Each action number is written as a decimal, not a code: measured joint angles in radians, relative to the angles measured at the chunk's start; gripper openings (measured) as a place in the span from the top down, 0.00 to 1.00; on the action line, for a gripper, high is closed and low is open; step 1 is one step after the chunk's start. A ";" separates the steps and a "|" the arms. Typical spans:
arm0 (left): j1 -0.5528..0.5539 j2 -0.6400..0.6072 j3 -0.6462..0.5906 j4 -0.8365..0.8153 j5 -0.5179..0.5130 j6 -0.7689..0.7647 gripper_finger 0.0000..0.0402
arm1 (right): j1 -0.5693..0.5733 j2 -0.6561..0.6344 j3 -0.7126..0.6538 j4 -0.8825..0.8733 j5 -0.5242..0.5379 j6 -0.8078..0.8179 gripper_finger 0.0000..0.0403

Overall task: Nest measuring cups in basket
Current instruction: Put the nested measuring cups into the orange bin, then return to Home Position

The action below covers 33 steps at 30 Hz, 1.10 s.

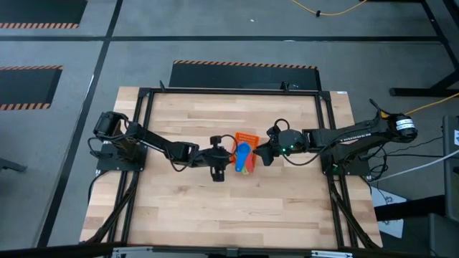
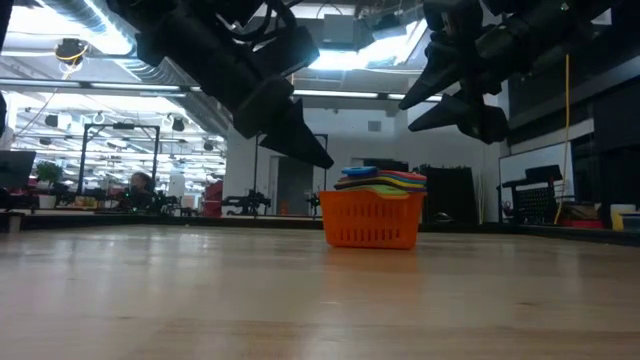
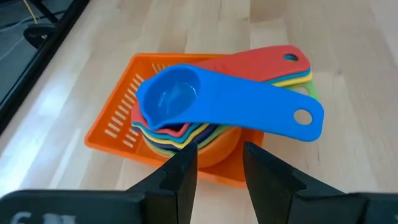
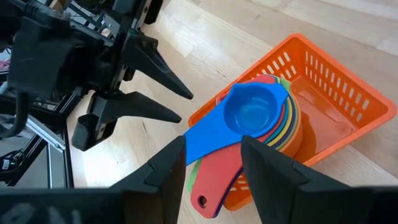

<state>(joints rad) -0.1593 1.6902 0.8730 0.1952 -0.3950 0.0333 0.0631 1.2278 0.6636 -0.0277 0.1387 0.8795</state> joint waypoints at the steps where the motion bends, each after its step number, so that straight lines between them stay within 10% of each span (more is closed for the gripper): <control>1: 0.000 0.000 0.000 0.000 0.000 -0.006 0.70 | 0.000 0.000 0.000 0.000 0.000 0.000 0.61; 33: -0.001 0.105 0.000 0.309 0.140 -0.079 0.70 | 0.000 0.000 0.000 0.009 0.000 0.001 0.61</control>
<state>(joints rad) -0.1601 1.7950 0.8730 0.5043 -0.2549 -0.0461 0.0631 1.2278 0.6637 -0.0190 0.1387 0.8803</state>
